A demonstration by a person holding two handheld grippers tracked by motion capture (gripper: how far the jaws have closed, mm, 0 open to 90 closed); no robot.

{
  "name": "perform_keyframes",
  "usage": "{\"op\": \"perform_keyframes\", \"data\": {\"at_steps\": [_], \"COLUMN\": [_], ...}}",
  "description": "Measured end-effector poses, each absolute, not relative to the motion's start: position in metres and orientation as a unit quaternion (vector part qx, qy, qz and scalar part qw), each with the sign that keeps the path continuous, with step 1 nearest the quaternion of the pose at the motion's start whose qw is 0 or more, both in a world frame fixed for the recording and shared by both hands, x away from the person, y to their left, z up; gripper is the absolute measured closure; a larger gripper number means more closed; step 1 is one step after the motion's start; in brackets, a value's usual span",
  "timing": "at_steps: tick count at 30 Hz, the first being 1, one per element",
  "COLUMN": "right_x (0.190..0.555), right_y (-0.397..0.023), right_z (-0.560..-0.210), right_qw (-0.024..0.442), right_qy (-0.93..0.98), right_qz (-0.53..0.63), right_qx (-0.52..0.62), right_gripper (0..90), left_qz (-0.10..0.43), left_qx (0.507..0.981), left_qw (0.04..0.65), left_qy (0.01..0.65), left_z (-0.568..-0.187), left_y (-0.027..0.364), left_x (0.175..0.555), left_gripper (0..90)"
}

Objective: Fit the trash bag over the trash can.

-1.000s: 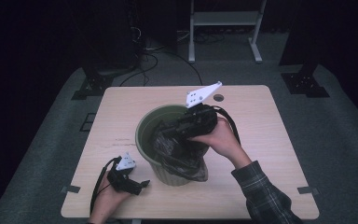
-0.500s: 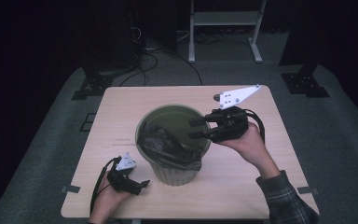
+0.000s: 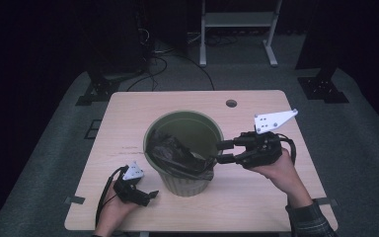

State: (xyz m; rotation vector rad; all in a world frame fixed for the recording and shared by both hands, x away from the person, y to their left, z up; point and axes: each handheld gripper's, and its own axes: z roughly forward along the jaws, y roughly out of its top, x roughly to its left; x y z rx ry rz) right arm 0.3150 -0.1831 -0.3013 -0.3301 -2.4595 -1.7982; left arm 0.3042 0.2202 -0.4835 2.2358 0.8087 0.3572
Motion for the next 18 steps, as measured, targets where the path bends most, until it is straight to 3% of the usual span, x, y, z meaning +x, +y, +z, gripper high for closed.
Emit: {"op": "perform_keyframes", "data": {"at_steps": [2,6,7,18], "right_x": [0.315,0.316,0.317,0.346], "right_y": [-0.179,-0.169,-0.168,-0.164], "right_z": [-0.306,-0.312,-0.312,-0.294], "right_qw": [0.043,0.033,0.029,-0.012], "right_qy": [-0.806,-0.819,-0.82,-0.799], "right_qz": [-0.582,-0.566,-0.565,-0.589], "right_qx": [-0.103,-0.089,-0.09,-0.121], "right_gripper": [61.5,87.8,90.0,90.0], "left_qz": [0.138,0.136,0.138,0.14], "left_qx": [0.867,0.87,0.87,0.853], "left_qw": [0.361,0.357,0.357,0.401], "left_qy": [0.314,0.311,0.311,0.303], "left_z": [-0.483,-0.482,-0.481,-0.457], "left_y": [0.22,0.221,0.221,0.234], "left_x": [0.304,0.304,0.304,0.299], "left_gripper": [0.0,0.0,0.0,2.3]}}
